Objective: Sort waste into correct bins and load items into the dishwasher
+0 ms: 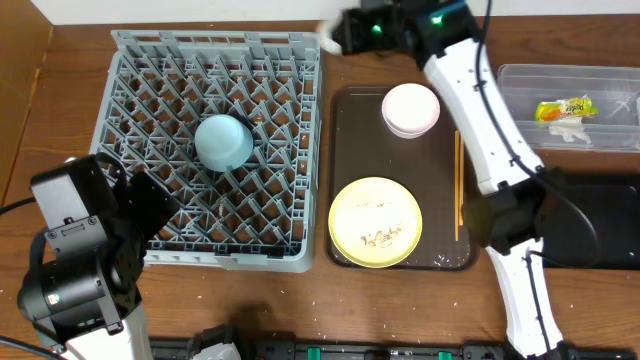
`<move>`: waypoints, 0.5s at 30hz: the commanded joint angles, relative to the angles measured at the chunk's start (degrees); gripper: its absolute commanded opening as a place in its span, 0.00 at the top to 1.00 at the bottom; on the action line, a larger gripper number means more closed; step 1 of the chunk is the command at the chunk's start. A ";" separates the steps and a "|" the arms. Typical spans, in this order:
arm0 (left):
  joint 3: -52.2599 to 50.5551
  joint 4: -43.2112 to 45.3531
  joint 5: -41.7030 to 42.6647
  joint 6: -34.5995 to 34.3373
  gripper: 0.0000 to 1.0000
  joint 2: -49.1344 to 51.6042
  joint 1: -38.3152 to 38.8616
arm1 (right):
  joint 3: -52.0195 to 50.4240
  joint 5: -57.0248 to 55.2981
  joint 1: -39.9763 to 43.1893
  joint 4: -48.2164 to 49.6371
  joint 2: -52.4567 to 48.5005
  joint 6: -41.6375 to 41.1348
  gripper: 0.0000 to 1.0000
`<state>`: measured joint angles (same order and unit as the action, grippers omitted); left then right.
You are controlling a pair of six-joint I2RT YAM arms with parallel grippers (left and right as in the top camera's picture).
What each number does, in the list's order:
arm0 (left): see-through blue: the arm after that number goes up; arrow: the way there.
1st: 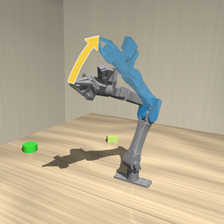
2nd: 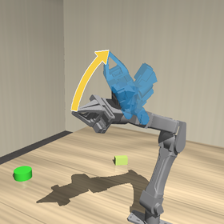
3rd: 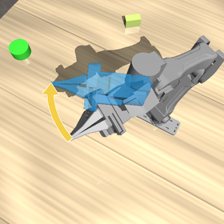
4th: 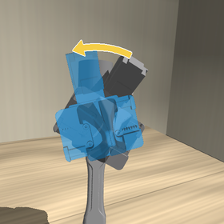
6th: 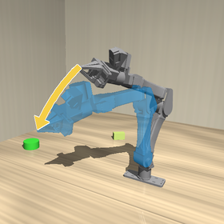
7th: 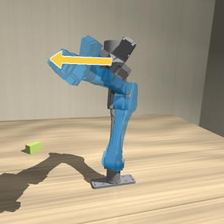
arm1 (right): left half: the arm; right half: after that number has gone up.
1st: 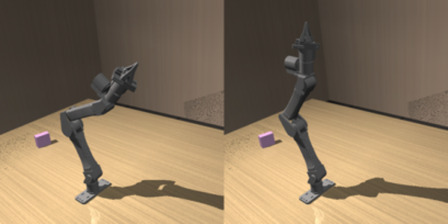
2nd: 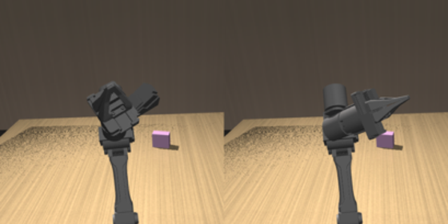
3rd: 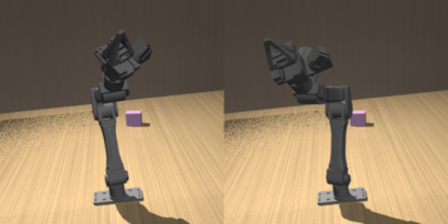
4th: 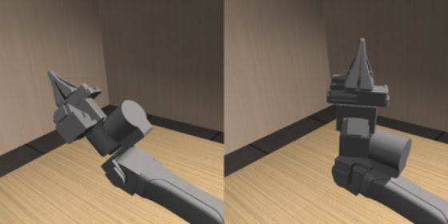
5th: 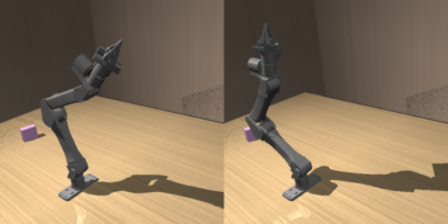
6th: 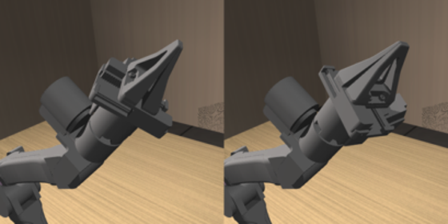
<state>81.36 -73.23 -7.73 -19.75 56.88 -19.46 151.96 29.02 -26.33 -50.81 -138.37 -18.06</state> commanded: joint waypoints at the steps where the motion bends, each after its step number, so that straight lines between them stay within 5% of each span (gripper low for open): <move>1: 0.61 -0.15 -0.66 -0.72 0.02 0.07 -0.24 | -1.92 11.61 -5.03 12.85 -2.43 -9.03 0.99; 10: 0.61 -0.13 -0.66 -0.72 0.02 0.07 -0.24 | -2.89 13.00 -14.16 52.19 -13.53 -26.40 0.99; 15: 0.61 -0.15 -0.66 -0.72 0.02 0.07 -0.24 | -2.89 10.05 -17.29 63.06 -19.91 -33.35 0.99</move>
<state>81.36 -73.25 -7.75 -19.73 56.88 -19.46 149.45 40.42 -42.61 9.58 -154.74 -43.90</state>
